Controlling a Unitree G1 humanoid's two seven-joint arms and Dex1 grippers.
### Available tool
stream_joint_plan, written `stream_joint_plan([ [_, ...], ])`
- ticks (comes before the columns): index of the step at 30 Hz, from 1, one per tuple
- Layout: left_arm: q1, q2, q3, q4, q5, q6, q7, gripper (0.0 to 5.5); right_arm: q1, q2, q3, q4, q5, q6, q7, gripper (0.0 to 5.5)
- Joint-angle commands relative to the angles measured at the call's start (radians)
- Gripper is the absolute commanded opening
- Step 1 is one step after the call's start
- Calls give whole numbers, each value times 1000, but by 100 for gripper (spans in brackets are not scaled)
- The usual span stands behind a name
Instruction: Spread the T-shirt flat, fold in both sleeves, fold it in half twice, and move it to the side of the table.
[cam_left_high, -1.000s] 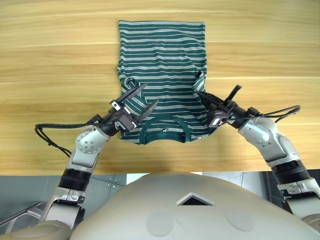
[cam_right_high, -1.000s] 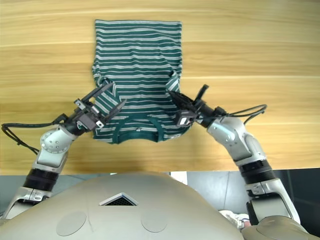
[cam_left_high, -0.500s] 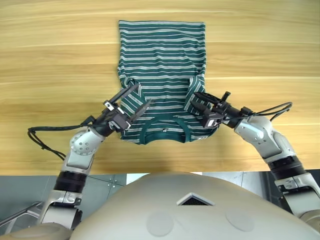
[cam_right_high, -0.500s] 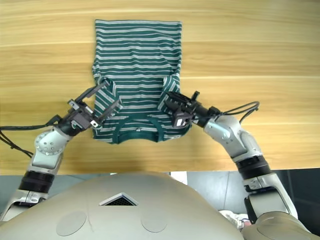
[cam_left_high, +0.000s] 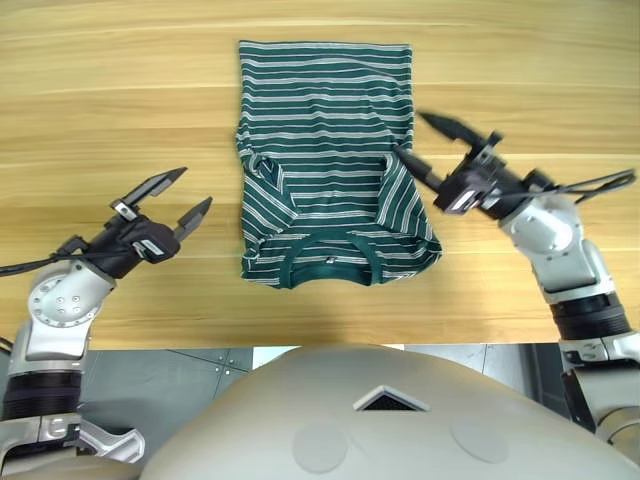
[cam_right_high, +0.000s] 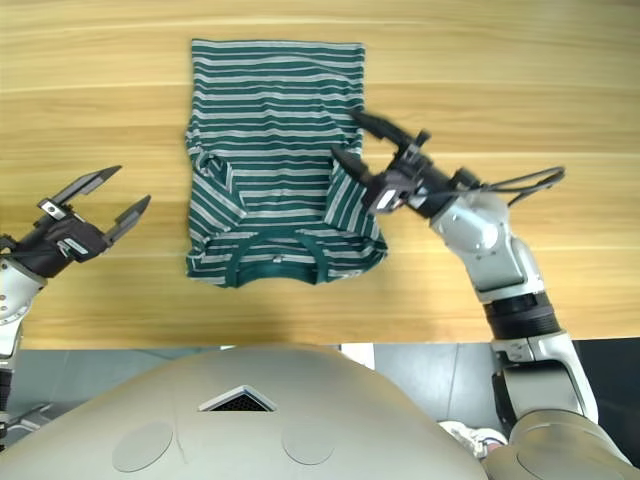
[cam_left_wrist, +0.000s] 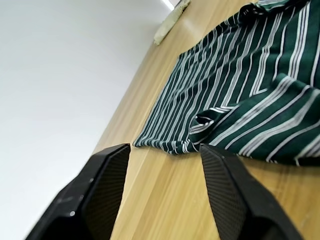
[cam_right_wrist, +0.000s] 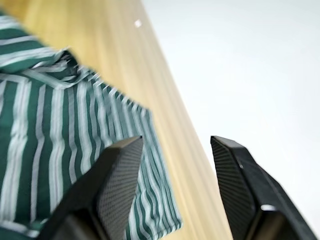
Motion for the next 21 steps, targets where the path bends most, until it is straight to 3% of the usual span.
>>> stream_joint_plan([
  [1,75,47,-72,-38,16,33,-101,261,5,-60,-87,-8,65,13,50,249],
  [5,72,28,-208,-35,38,53,-178,261,60,-115,-164,24,45,5,68,249],
  [21,19,39,-333,-28,75,91,-229,261,53,-107,-167,138,-19,-30,61,249],
])
